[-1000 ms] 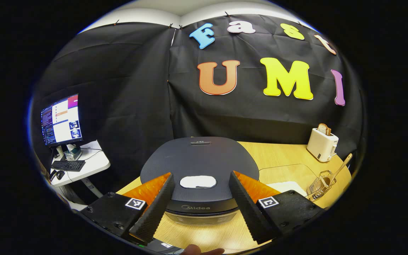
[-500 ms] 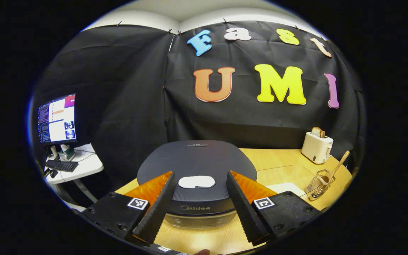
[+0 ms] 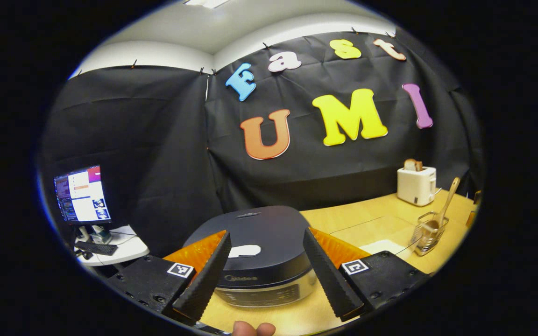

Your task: Close the left gripper, press the button to open the rice cooker; take a wooden spoon from the chopstick holder with the right hand, scoop a spoonful of rice and pour it into the rice cooker, then put the wooden spoon back into the chopstick holder.

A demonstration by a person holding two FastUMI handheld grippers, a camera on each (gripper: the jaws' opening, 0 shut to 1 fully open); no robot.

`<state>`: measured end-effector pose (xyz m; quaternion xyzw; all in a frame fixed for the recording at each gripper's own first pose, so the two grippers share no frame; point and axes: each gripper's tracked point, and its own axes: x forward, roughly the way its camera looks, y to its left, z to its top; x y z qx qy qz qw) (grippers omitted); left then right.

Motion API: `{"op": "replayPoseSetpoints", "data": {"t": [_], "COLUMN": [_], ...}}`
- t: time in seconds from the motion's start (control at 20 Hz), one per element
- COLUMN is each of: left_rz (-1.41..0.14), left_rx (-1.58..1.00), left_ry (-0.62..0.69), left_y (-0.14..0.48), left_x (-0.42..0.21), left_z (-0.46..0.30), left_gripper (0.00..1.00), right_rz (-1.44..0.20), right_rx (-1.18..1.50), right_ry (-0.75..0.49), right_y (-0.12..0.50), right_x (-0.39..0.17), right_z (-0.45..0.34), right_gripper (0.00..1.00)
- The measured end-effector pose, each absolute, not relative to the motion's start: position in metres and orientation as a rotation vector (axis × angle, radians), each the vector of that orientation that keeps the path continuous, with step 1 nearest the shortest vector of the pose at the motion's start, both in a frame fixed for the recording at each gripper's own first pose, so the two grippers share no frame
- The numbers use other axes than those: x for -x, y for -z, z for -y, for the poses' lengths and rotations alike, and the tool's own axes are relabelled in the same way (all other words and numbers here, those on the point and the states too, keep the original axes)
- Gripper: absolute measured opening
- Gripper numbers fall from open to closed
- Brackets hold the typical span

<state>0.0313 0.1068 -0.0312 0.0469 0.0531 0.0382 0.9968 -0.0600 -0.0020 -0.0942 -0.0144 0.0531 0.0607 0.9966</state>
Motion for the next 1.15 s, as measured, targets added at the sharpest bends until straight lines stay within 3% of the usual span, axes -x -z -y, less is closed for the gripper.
{"op": "replayPoseSetpoints", "data": {"t": [0.3, 1.15], "left_rz": [-0.076, 0.036], "left_rx": [-0.037, -0.014], "left_ry": [-0.153, -0.008], "left_y": [0.008, -0.001], "left_x": [0.002, 0.050], "left_z": [-0.102, -0.036], "left_gripper": [0.99, 0.99], "right_rz": [-0.061, 0.061], "right_rx": [0.034, 0.094], "right_ry": [-0.086, -0.018], "right_y": [0.081, 0.031], "right_x": [0.061, 0.056], "right_z": [0.003, -0.024], "right_gripper": [0.96, 0.96]}}
